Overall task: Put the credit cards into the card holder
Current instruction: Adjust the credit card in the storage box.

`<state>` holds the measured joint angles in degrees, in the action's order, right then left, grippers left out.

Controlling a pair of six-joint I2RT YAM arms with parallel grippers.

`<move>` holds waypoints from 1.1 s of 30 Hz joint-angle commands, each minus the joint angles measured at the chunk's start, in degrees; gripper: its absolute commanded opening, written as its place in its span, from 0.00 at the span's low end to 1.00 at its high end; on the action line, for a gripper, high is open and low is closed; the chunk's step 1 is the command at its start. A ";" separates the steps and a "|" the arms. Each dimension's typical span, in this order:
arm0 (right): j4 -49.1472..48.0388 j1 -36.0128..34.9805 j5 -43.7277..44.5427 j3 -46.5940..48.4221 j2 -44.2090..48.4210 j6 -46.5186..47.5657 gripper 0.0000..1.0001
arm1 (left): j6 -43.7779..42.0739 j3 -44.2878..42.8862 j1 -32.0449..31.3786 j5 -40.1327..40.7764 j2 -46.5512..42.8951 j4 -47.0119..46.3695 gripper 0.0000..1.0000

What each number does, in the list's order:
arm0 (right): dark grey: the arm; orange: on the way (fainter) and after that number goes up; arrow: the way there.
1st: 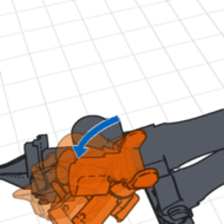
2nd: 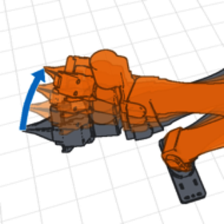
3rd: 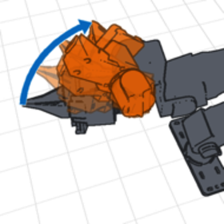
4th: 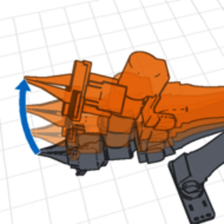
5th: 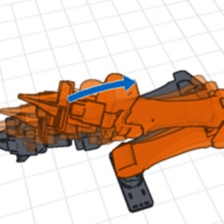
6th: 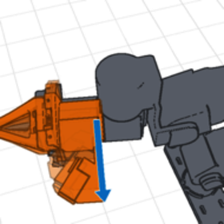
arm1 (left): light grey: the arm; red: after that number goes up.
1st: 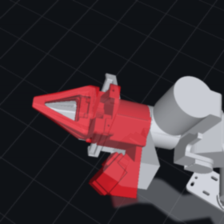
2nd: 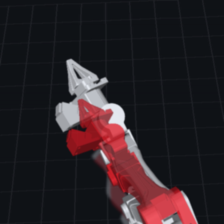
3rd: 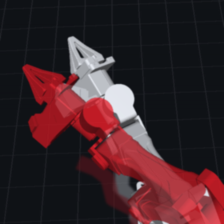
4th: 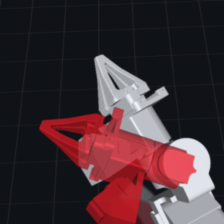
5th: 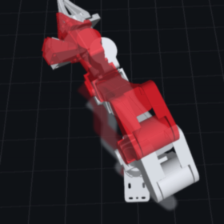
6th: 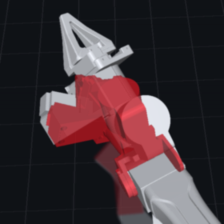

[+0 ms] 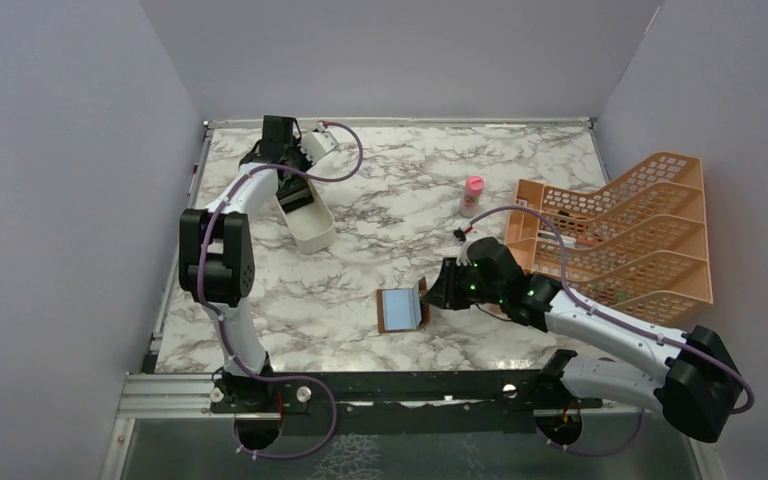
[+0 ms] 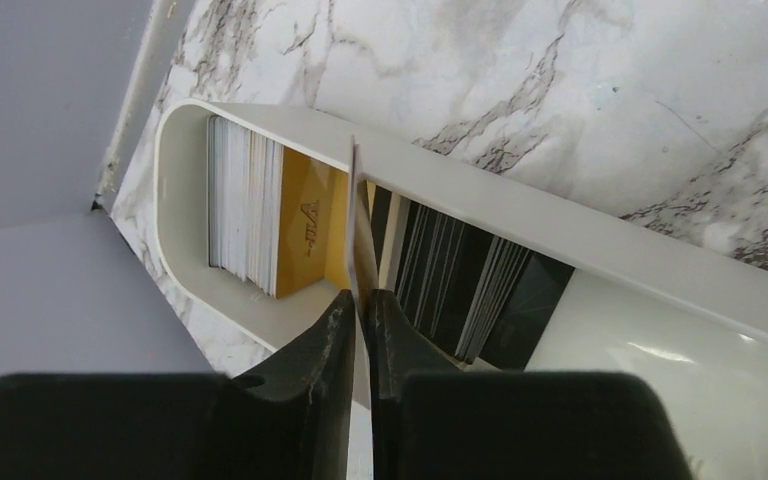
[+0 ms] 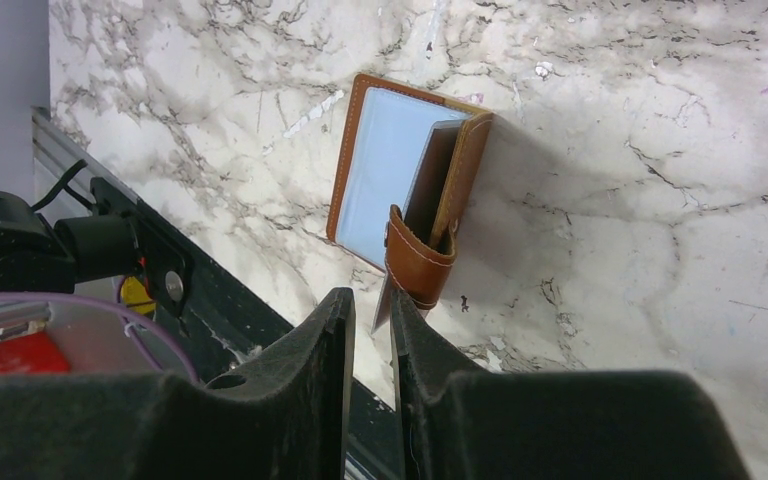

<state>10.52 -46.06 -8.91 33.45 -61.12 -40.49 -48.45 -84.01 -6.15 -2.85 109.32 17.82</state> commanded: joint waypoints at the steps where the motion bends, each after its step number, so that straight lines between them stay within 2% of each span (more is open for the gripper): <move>1: 1.08 -0.25 -0.59 -0.32 1.21 -0.16 0.25 | 1.28 -0.28 -0.70 -2.25 -2.66 3.85 0.17; 3: 1.03 -0.25 -0.66 -0.37 1.22 -0.20 0.25 | 0.75 -0.47 -0.70 -2.25 -2.43 4.86 0.00; 14: 0.99 -0.25 -0.67 -0.41 1.18 -0.20 0.25 | 3.81 -2.03 -0.70 -3.04 -2.99 5.40 0.00; 20: 0.08 -0.25 -0.67 -0.79 0.22 -0.53 0.25 | 14.51 -3.77 -0.86 -4.26 -5.90 5.25 0.00; 27: -0.08 -0.25 0.20 -1.63 -0.60 -0.99 0.25 | 35.20 -5.85 -0.88 -4.22 -10.63 6.62 0.00; 31: 0.31 -0.25 0.18 -1.81 0.56 -1.07 0.25 | 35.52 -4.69 -0.79 -4.18 -11.09 7.86 0.00; 33: 0.52 -0.25 0.21 -1.92 1.26 -1.21 0.25 | 35.18 -6.15 -0.79 -3.77 -9.81 11.85 0.00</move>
<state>10.44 -46.06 -8.88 32.27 -61.60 -40.99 -17.47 -88.01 -6.87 -6.00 98.87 24.01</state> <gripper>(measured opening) 0.250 0.014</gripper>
